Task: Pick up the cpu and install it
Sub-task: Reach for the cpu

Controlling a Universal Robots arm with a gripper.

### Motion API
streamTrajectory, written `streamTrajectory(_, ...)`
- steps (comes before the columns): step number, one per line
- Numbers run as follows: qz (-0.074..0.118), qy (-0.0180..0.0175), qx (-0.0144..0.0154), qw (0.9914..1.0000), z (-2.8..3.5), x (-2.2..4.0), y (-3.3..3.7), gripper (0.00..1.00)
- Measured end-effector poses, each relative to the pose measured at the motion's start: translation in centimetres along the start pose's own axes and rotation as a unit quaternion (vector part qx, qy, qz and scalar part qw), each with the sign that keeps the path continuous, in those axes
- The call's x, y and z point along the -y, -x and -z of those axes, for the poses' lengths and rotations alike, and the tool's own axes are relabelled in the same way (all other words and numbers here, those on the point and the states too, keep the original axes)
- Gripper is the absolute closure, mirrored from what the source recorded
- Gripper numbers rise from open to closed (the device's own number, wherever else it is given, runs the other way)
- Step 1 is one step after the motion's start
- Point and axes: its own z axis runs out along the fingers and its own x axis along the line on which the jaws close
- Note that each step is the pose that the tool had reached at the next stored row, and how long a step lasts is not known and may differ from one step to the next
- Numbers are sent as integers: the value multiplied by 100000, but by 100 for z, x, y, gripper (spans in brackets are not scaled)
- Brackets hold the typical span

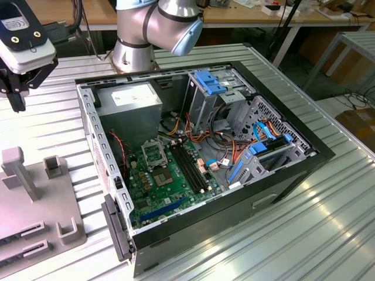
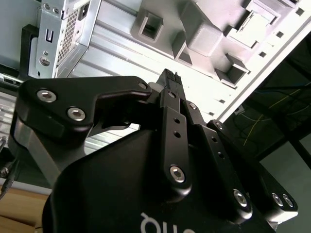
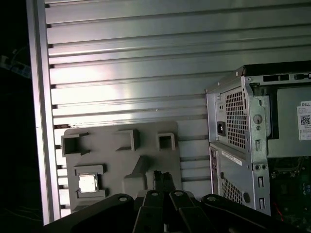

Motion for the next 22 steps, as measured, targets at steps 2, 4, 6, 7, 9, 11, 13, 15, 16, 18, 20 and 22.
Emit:
streamTrajectory(2, -2, -6, -73, 100000, -2, 2, -20, 89)
streamTrajectory(4, -9, -12, -158, 100000, -3, 3, -45, 89)
streamTrajectory(6, -11, -17, -242, 100000, -5, 5, -68, 89)
streamTrajectory(7, -14, -20, -277, 100000, -6, 6, -77, 89)
streamTrajectory(9, -17, -26, -351, 99999, -7, 7, -96, 89)
streamTrajectory(11, -20, -32, -414, 99999, -9, 9, -114, 89)
streamTrajectory(13, -22, -35, -481, 99999, -10, 10, -133, 89)
streamTrajectory(15, -25, -40, -549, 99998, -12, 12, -151, 89)
streamTrajectory(16, -29, -45, -598, 99998, -13, 12, -164, 89)
streamTrajectory(18, -32, -51, -674, 99998, -14, 14, -186, 89)
streamTrajectory(20, -37, -59, -819, 99997, -17, 17, -227, 89)
streamTrajectory(22, -44, -68, -944, 99996, -20, 20, -261, 89)
